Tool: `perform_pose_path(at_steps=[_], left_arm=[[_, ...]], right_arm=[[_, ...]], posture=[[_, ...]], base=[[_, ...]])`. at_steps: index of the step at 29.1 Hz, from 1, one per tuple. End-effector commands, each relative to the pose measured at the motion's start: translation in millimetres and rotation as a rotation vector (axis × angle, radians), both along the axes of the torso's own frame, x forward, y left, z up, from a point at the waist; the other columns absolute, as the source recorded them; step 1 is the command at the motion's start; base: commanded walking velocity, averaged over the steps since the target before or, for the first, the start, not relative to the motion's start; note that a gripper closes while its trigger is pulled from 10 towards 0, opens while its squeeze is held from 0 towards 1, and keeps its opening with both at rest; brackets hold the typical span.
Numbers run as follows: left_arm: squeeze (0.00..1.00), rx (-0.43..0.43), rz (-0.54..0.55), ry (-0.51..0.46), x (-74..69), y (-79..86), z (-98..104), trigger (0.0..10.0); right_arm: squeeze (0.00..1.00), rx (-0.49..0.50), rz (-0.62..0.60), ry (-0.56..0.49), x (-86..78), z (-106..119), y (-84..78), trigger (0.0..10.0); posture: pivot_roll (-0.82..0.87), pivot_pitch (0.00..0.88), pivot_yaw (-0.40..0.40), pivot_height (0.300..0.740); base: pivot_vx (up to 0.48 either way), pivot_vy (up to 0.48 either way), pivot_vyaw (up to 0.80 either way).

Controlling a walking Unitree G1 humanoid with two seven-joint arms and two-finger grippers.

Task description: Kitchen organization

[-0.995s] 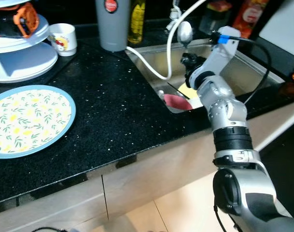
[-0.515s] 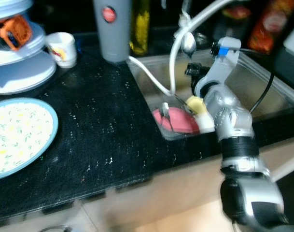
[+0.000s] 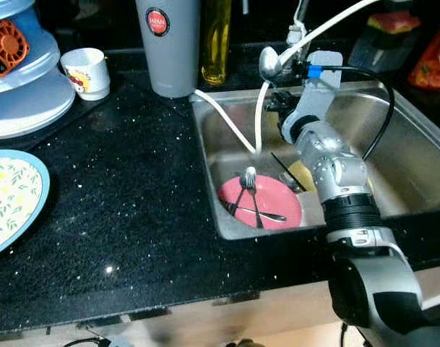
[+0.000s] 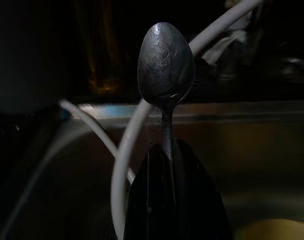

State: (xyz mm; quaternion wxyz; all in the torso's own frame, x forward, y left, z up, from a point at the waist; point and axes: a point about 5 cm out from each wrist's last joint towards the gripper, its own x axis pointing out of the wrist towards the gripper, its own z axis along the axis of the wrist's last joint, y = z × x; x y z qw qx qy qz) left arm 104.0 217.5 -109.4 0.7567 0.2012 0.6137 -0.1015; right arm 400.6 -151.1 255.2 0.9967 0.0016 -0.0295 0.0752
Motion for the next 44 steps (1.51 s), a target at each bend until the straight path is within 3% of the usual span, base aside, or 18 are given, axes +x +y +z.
perform_pose_path(at_steps=[1, 5, 6, 7, 12, 14, 20, 24, 27, 32, 37, 38, 39, 44], left_arm=[[0.00, -0.020, -0.007, 0.010, -3.3, -4.7, -1.6, 10.0], [0.00, -0.036, -0.003, 0.025, -5.3, -6.8, -2.4, 10.0], [0.00, -0.050, 0.002, 0.046, -8.9, -9.8, -3.7, 10.0], [0.00, -0.050, 0.002, 0.046, -8.9, -9.8, -3.7, 10.0], [0.00, -0.089, 0.020, 0.097, -21.7, -19.4, -7.8, 10.0], [0.00, -0.095, 0.023, 0.106, -24.3, -21.1, -8.5, 10.0], [0.00, -0.128, 0.038, 0.162, -40.8, -26.8, -11.8, 10.0], [0.00, -0.129, 0.029, 0.180, -46.2, -26.0, -12.4, 10.0], [0.00, -0.117, 0.027, 0.188, -49.5, -22.6, -12.4, 10.0], [0.00, -0.105, 0.043, 0.178, -46.4, -19.1, -11.6, 10.0], [0.00, -0.099, 0.047, 0.167, -42.4, -18.5, -11.0, 10.0], [0.00, -0.084, 0.046, 0.153, -38.6, -16.8, -10.3, 10.0], [0.00, -0.072, 0.044, 0.142, -35.4, -15.3, -9.6, 10.0], [0.00, -0.049, 0.056, 0.139, -40.3, 1.9, -7.3, 10.0]], right_arm=[[0.00, -0.072, -0.013, 0.041, 2.8, -0.5, -0.7, 10.0], [0.00, -0.147, -0.054, 0.090, 6.2, -2.4, -11.2, 10.0], [0.00, -0.215, -0.094, 0.137, 9.2, -4.0, -21.2, 10.0], [0.00, -0.215, -0.094, 0.137, 9.2, -4.0, -21.2, 10.0], [0.00, -0.426, -0.121, 0.300, 12.1, -15.9, -35.9, 10.0], [0.00, -0.463, -0.124, 0.327, 12.0, -17.6, -38.2, 10.0], [0.00, -0.567, -0.262, 0.350, 11.9, -5.2, -70.1, 10.0], [0.00, -0.666, -0.208, 0.415, 10.4, -16.1, -72.0, 10.0], [0.00, -0.814, -0.110, 0.522, 7.3, -36.8, -68.9, 10.0], [0.00, -0.903, -0.066, 0.593, 4.5, -53.0, -67.6, 10.0], [0.00, -0.921, -0.069, 0.612, 3.3, -56.9, -69.4, 10.0], [0.94, -0.883, -0.070, 0.610, 3.1, -56.9, -70.6, 10.0], [1.00, -0.846, -0.070, 0.608, 3.0, -56.8, -71.4, 10.0], [1.00, -0.708, -0.081, 0.600, 1.4, -52.0, -81.5, 10.0]], posture=[[0.07, 0.073, -0.068, 0.740], [0.07, 0.074, -0.071, 0.740], [0.07, 0.080, -0.076, 0.740], [0.07, 0.080, -0.076, 0.740], [0.07, 0.104, -0.085, 0.740], [0.07, 0.107, -0.086, 0.740], [0.07, 0.150, -0.093, 0.740], [0.06, 0.178, -0.089, 0.740], [0.06, 0.207, -0.095, 0.740], [0.07, 0.226, -0.099, 0.740], [0.07, 0.230, -0.097, 0.740], [0.07, 0.227, -0.091, 0.740], [0.07, 0.226, -0.090, 0.740], [0.07, 0.204, -0.083, 0.740]], base=[[0.000, 0.000, 0.00], [0.000, 0.000, 0.00], [0.000, 0.000, 0.00], [0.000, 0.000, 0.00], [0.000, 0.000, 0.00], [0.000, 0.000, 0.00], [0.000, 0.000, 0.00], [0.000, 0.000, 0.00], [0.000, 0.000, 0.00], [0.000, 0.000, 0.00], [0.000, 0.000, 0.00], [0.000, 0.000, 0.00], [0.000, 0.000, 0.00], [0.000, 0.000, 0.00]])
